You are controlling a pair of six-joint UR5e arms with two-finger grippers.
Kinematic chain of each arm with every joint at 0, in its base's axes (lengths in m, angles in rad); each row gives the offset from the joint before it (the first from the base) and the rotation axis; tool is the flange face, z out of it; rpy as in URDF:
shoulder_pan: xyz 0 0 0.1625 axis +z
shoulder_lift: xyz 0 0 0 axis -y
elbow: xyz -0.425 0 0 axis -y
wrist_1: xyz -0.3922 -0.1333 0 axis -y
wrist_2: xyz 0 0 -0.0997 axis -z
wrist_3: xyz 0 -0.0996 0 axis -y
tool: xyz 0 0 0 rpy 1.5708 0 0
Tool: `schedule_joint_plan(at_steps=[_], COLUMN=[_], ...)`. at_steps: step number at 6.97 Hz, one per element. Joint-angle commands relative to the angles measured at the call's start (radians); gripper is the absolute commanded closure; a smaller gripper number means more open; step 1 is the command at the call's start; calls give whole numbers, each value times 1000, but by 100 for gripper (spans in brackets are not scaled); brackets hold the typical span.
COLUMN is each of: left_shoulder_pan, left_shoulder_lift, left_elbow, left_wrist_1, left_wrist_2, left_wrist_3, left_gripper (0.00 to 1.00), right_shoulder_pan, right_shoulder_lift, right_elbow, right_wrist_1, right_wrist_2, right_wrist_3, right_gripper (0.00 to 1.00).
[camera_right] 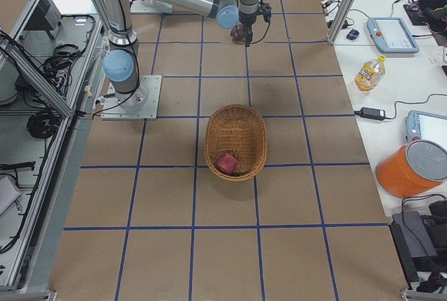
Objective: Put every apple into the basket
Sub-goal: 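Move left gripper to green apple while right returns to dark apple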
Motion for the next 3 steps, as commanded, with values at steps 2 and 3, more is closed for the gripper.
schedule_joint_plan(at_steps=[2, 3], left_shoulder_pan=[-69, -67], left_shoulder_lift=[-36, -55], left_elbow=[39, 40], left_wrist_1=[5, 6], left_wrist_2=[-15, -11], left_wrist_3=[-41, -31], left_gripper=[0, 0], right_shoulder_pan=[164, 165], right_shoulder_lift=[139, 151], right_elbow=[3, 3], right_wrist_1=[-177, -181], right_wrist_2=[1, 1], right_wrist_3=[227, 226], right_gripper=[0, 0])
